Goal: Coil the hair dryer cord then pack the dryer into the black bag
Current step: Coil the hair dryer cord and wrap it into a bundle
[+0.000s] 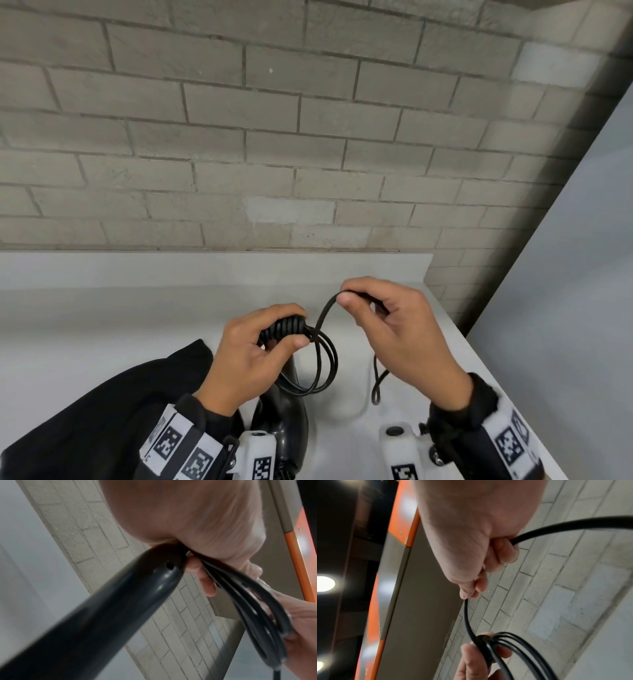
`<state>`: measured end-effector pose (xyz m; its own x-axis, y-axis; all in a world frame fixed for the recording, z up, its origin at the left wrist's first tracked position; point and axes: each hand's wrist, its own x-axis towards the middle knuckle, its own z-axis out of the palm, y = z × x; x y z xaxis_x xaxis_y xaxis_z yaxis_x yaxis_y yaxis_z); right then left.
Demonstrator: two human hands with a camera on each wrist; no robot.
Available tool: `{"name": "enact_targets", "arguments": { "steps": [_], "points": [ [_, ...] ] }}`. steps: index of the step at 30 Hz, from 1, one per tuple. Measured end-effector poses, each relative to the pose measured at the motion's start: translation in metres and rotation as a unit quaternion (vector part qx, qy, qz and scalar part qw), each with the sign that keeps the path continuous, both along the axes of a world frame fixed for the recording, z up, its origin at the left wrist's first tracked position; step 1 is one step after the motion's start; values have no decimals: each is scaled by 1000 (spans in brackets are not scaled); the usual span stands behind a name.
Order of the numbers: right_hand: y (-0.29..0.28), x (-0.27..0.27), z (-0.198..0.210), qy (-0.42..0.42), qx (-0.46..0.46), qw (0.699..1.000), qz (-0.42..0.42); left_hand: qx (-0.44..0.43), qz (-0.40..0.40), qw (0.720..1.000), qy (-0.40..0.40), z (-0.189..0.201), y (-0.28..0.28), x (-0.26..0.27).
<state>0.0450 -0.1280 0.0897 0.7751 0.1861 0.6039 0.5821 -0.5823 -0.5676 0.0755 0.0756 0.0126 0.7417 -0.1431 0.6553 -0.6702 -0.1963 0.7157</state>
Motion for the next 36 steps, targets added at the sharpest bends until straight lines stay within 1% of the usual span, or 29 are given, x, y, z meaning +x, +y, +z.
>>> {"name": "enact_targets", "arguments": {
  "steps": [3,6,10,12,14,15,16,17,20,21,23,24,26,27,29,33,34,36],
  "points": [
    [8,6,-4,32,63,997,20,11,-33,999,8,3,0,-3],
    [17,9,-14,62,125,990,23,0,-36,999,19,3,-4,-5],
    [25,10,-34,135,218,966,-11,-13,-24,1000,-7,1,-6,-9],
    [26,8,-46,216,265,940,-16,-20,-30,999,-30,1,-7,-10],
    [28,4,-55,319,310,895,8,-17,-38,998,-44,2,-8,-12],
    [29,1,-58,351,331,876,21,-17,-40,998,-46,3,-9,-13],
    [30,-2,-60,367,347,863,30,-21,-41,998,-48,3,-10,-13],
    [30,-5,-62,373,353,857,36,-29,-40,998,-49,3,-12,-13],
    [31,-11,-72,359,337,870,42,-59,-14,997,-52,5,-15,-14],
    [32,-14,-76,354,346,867,48,-68,-1,996,-51,5,-16,-14],
    [32,-19,-83,351,391,846,91,-82,23,995,-49,4,-17,-15],
    [33,-21,-87,334,399,846,118,-84,37,995,-47,4,-17,-15],
    [35,-26,-92,288,367,872,149,-86,61,994,-31,4,-17,-15],
    [36,-27,-92,271,341,887,151,-86,69,994,-22,4,-16,-15],
    [37,-24,-89,252,314,906,132,-79,74,994,-2,3,-14,-14],
    [27,-15,-78,249,271,920,133,-50,58,995,66,12,-8,-11],
    [23,-12,-77,249,258,923,139,-45,53,995,75,15,-6,-9],
    [18,-8,-73,242,233,930,150,-25,50,997,61,22,-1,-6]
  ]
}}
